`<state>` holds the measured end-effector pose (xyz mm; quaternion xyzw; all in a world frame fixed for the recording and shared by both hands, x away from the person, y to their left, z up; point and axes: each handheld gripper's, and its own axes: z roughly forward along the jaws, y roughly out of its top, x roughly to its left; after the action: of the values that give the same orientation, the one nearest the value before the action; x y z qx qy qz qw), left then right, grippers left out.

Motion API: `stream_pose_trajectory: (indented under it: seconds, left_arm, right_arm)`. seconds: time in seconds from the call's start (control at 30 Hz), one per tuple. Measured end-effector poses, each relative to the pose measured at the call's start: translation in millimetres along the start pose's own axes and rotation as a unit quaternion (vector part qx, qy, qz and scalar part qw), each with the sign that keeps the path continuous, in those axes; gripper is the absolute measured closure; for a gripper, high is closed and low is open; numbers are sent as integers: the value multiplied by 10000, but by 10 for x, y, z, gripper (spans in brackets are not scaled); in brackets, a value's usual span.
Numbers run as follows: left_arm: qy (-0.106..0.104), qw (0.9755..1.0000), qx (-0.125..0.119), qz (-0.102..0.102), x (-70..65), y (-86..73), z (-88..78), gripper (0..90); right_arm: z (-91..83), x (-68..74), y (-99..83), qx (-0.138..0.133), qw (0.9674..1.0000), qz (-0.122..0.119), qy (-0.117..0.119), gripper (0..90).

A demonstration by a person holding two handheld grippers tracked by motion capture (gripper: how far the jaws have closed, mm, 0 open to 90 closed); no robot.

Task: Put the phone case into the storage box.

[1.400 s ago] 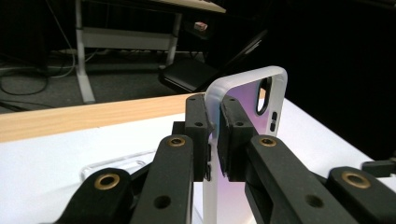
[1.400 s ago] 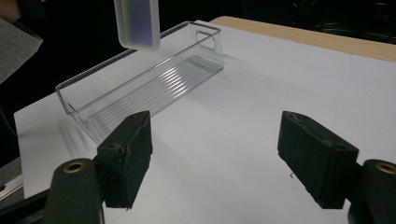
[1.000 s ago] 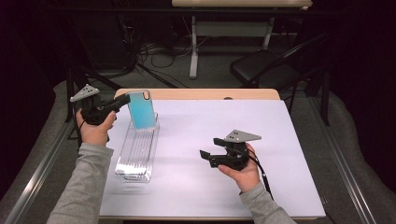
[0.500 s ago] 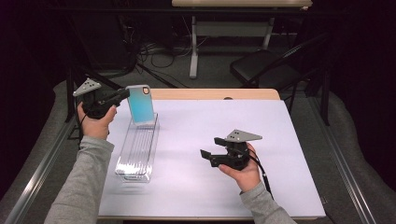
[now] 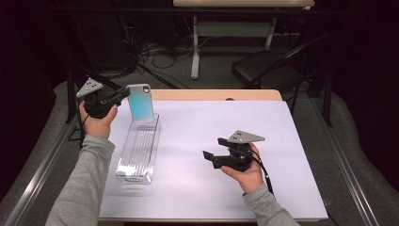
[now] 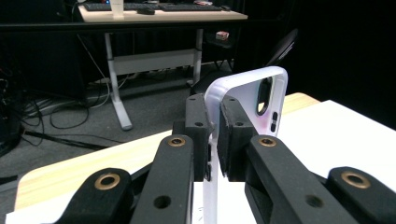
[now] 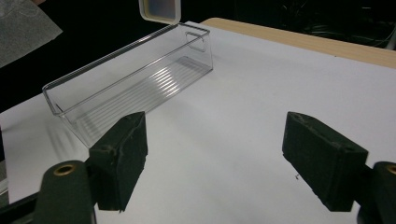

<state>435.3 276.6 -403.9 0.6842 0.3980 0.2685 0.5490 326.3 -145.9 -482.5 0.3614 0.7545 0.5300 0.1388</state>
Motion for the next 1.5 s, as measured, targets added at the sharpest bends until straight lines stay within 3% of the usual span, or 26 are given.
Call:
stream_pose_trajectory:
  seconds: [0.27,0.6,0.93,1.2,1.5]
  left_arm:
    - [-36,9998,-64,157,73,-31,65,839]
    - [-10,9999,-47,127,142,-85,168,840]
    - [-99,9998,27,179,163,-129,233,840]
    - [-127,9998,73,139,195,-198,281,840]
    - [-182,9996,141,189,185,-232,338,840]
  right_arm:
    - [-51,-2,5,-74,9999,-78,-33,198]
    - [-157,-49,-6,-131,9997,-162,-84,155]
    - [-296,-123,-31,-168,9997,25,-167,155]
    - [-474,-222,-81,-401,9990,159,-153,148]
    - [-638,-348,-158,-456,9981,191,-376,92]
